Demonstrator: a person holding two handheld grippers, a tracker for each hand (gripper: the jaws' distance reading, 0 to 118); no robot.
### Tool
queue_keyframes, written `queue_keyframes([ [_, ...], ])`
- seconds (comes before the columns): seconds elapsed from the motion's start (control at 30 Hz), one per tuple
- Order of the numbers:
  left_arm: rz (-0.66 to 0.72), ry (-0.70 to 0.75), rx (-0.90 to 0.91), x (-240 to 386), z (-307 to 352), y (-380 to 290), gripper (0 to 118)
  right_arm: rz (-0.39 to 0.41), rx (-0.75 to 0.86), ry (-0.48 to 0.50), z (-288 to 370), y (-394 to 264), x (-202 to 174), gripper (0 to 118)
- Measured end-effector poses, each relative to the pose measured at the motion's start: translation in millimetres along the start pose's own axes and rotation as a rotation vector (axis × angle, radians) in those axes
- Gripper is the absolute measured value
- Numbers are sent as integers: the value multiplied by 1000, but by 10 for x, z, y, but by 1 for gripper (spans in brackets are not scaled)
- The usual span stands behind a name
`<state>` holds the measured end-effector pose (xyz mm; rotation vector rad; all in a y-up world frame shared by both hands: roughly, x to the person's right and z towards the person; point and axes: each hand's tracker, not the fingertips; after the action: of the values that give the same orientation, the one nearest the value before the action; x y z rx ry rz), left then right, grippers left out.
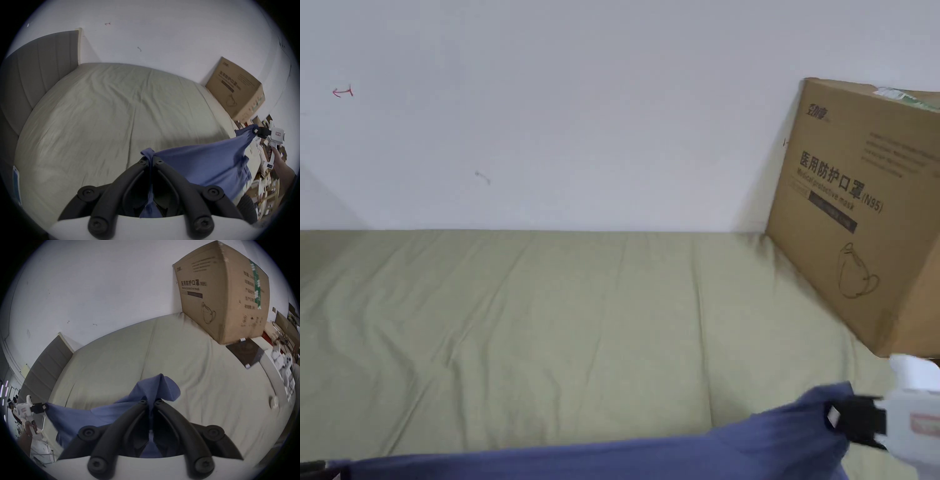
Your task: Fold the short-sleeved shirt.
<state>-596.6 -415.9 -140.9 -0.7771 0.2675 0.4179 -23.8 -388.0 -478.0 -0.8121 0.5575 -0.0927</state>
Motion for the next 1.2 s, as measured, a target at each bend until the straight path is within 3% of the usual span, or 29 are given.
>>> queue_keyframes([
  [0.17, -20, -49, -125, -26, 343, -566, 3, 24, -203, -42, 551, -855, 256, 1],
  [0.27, -60, -24, -247, -25, 296, -846, 3, 117, -381, -102, 462, -1240, 359, 1],
  [0.37, -12, -17, -313, -66, 167, -1015, 8, 92, -432, -87, 251, -1446, 356, 1],
  [0.4, -11, -4, -315, -94, 133, -1039, 26, 98, -429, -98, 204, -1457, 339, 1],
  [0.43, -8, 45, -330, -120, 131, -1063, 68, 92, -436, -105, 129, -1451, 401, 4],
  [0.47, 7, 72, -346, -148, 139, -1079, 97, 63, -457, -98, 115, -1421, 411, 18],
  [0.5, 17, 66, -336, -163, 182, -1082, 106, 38, -463, -101, 145, -1395, 393, 48],
  [0.53, 40, 57, -316, -159, 264, -1064, 100, 19, -486, -111, 172, -1368, 365, 88],
  [0.57, 73, 49, -310, -154, 334, -1036, 101, 18, -498, -126, 223, -1319, 341, 99],
  [0.7, 110, -19, -158, 115, 741, -793, 102, 52, -374, -41, 583, -1044, 56, 99],
  [0.87, -48, 39, 332, 891, 1289, -548, 102, 187, 193, 113, 1284, -758, -645, 99],
  [0.97, -95, 72, 624, 1263, 1392, -632, 95, 288, 611, 126, 1527, -903, -979, 96],
  [1.0, -96, 64, 676, 1357, 1390, -649, 88, 289, 677, 103, 1546, -927, -1068, 87],
  [1.03, -78, 80, 705, 1458, 1381, -660, 65, 273, 692, 72, 1536, -917, -1161, 41],
  [1.1, -72, 100, 720, 1559, 1317, -664, 45, 236, 681, 32, 1479, -905, -1284, 10],
  [1.13, -103, 119, 727, 1628, 1292, -659, 35, 214, 695, -13, 1453, -916, -1317, 0],
  [1.17, -152, 188, 732, 1692, 1264, -667, 2, 193, 735, -24, 1468, -957, -1339, 0],
  [1.2, -186, 202, 751, 1759, 1226, -687, 0, 194, 710, 13, 1469, -949, -1307, 0],
])
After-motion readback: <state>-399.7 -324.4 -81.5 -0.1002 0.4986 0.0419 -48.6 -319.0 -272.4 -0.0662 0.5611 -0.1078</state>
